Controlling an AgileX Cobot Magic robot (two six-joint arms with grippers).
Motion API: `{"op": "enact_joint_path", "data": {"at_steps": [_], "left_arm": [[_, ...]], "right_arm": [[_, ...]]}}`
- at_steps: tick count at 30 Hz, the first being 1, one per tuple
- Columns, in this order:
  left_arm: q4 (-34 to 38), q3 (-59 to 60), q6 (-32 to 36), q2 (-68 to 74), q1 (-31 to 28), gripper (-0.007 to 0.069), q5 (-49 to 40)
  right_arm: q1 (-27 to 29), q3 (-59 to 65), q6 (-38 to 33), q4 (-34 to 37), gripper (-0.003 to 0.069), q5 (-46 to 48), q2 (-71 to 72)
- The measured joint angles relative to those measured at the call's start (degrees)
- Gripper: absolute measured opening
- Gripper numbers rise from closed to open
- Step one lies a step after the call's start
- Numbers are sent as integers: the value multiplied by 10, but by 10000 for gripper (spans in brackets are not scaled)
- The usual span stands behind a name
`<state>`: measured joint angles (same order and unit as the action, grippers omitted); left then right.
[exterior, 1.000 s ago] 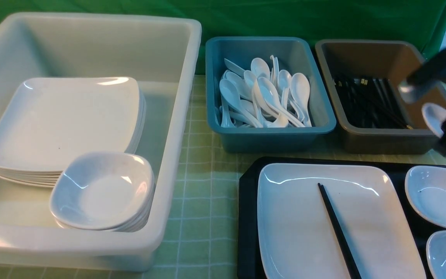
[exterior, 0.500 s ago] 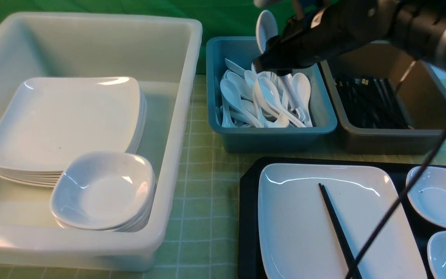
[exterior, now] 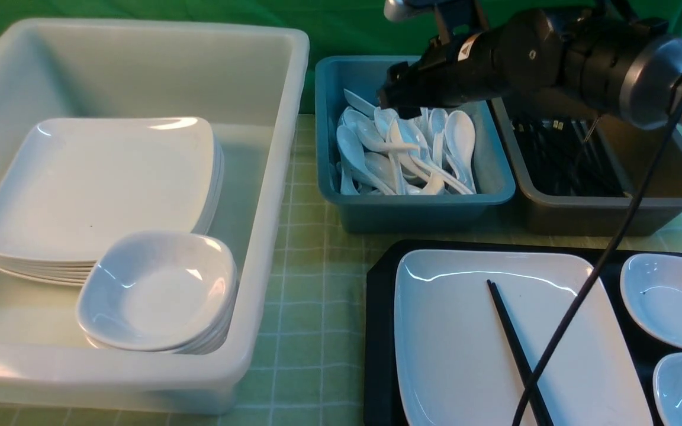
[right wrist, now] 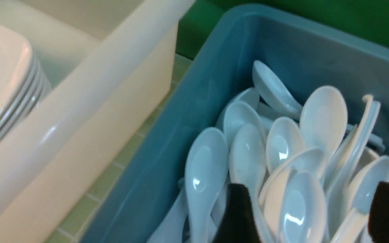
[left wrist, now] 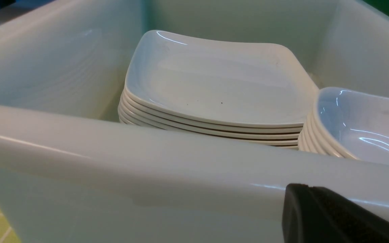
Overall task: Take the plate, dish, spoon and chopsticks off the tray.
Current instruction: Use the right arm to put the soup spoon into the small storage box in the middle, then use the right arm to grab a pair of chopsticks from the plate
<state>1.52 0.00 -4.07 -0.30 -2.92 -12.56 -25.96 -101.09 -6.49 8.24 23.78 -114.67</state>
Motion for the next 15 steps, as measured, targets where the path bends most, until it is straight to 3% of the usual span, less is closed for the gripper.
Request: {"op": "enact_joint_path", "data": {"at_steps": [3, 8, 10, 11, 12, 13, 15], "left_arm": [[0, 0, 0, 0, 0, -4, 0], [0, 0, 0, 0, 0, -4, 0], [0, 0, 0, 0, 0, -4, 1], [0, 0, 0, 0, 0, -4, 1], [-1, 0, 0, 0, 0, -4, 0], [-1, 0, 0, 0, 0, -4, 0], [-1, 0, 0, 0, 0, -4, 0]], "right_arm": [[0, 0, -10, -6, 382, 47, 47], [0, -3, -40, -15, 113, 205, 160], [0, -3, -39, -15, 46, 294, 202], [0, -3, -39, -15, 41, 294, 202], [0, -2, -33, -15, 12, 382, 233], [0, 6, -19, -15, 7, 412, 249], [0, 42, 15, -15, 7, 437, 277]]}}
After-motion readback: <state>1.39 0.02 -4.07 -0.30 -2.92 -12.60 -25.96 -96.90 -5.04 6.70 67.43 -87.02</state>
